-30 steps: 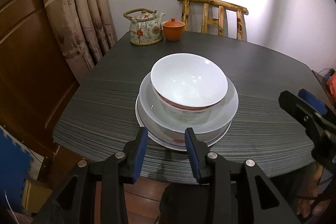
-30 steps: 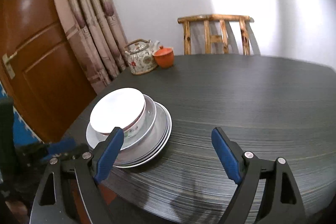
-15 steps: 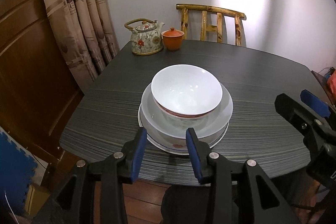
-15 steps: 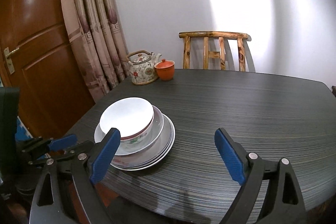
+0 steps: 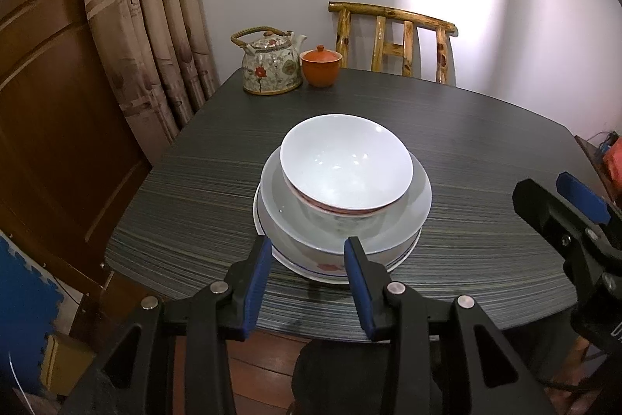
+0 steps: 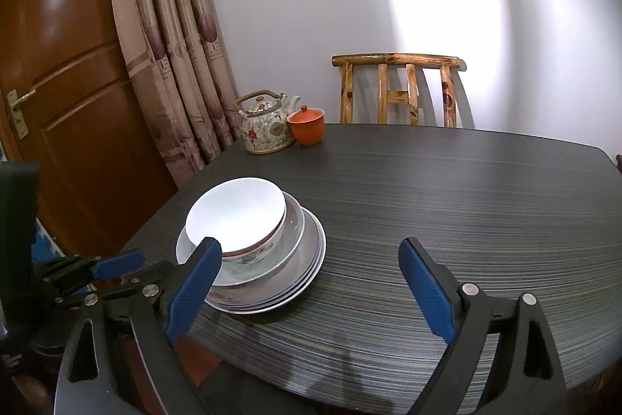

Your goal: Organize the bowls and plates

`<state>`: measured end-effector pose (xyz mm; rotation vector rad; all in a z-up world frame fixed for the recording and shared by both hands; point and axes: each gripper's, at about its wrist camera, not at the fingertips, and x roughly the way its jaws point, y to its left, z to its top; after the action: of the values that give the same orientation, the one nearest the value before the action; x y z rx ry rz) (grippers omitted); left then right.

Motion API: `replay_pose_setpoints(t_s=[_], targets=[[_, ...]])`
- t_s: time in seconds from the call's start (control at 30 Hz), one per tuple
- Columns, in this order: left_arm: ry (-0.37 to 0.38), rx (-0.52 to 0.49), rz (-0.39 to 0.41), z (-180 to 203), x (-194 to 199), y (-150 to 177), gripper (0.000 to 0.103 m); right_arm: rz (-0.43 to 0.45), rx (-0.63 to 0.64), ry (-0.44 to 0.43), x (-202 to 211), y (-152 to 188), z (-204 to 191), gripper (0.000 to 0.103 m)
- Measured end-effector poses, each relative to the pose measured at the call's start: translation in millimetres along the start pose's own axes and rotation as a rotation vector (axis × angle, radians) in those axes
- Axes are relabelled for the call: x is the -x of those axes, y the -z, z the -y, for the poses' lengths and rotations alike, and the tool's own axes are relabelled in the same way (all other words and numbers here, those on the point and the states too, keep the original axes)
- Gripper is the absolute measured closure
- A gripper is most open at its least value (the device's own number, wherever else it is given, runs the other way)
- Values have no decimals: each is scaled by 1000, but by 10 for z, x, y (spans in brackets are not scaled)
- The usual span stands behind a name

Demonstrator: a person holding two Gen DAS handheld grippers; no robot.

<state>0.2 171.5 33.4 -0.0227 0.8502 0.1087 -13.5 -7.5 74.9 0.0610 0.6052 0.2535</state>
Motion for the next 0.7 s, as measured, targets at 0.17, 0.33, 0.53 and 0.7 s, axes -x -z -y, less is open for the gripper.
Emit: replay_pose_setpoints(t_s=[0.17, 0.33, 0.53, 0.7], targets=[[2, 5, 1, -4, 2, -5, 59, 1, 0, -2, 15, -9, 3, 10], [4, 11, -6, -2, -5, -2, 56, 3, 5, -8, 36, -10, 3, 10], [-5, 15, -8, 5, -6, -8, 53, 0, 3, -11, 42, -17, 17, 10], [-10, 19, -10, 14, -5, 0, 53, -3, 7, -6, 59, -4, -6, 8]])
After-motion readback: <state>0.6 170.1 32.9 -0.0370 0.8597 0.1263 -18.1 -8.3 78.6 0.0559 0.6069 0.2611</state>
